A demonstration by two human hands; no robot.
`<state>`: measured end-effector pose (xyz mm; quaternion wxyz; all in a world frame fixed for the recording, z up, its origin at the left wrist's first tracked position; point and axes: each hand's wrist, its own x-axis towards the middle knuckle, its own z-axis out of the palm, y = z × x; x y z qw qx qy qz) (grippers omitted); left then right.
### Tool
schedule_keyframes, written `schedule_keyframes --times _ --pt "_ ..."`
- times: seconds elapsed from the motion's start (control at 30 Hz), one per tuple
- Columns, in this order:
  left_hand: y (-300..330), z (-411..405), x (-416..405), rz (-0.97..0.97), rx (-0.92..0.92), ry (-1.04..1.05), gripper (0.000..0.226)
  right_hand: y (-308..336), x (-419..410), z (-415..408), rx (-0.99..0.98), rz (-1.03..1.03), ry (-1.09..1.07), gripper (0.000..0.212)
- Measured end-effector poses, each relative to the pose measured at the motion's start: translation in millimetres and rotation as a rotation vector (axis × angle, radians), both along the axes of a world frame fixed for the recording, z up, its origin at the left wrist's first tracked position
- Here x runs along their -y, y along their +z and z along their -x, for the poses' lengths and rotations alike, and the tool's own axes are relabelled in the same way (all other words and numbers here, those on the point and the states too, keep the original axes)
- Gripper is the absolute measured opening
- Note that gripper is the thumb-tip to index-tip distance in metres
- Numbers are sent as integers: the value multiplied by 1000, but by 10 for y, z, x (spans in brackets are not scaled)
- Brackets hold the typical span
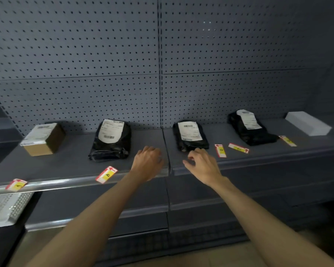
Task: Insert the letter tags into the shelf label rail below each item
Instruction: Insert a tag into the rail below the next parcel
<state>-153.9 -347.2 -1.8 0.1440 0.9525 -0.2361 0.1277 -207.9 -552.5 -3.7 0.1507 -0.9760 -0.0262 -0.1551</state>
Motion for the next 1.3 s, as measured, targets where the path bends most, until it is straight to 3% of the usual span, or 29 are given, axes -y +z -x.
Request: schedule_keyframes --times 0.3,0.53,0.9,1.1,1.2,1.3 --pt "-31 262 1735 13 -73 -51 26 -15 1672 243 -53 -35 -133 21" --pt "-191 -81 2590 -47 -176 -206 23 -152 2411 74 -125 -94 -228 22" --pt "-408 -1002 3497 -195 -337 -282 36 -305 2908 -654 -409 -97 -228 33" --pt "-432 -1184 3708 -227 -366 -299 33 -398 2963 -871 -429 -8 -212 42" --pt "-398 -1207 3732 -212 -354 -299 28 -426 2985 -897 -403 -66 -208 37" --pt "-363 -1172 3713 -165 -368 -289 28 -429 3011 -902 -343 -172 -203 19"
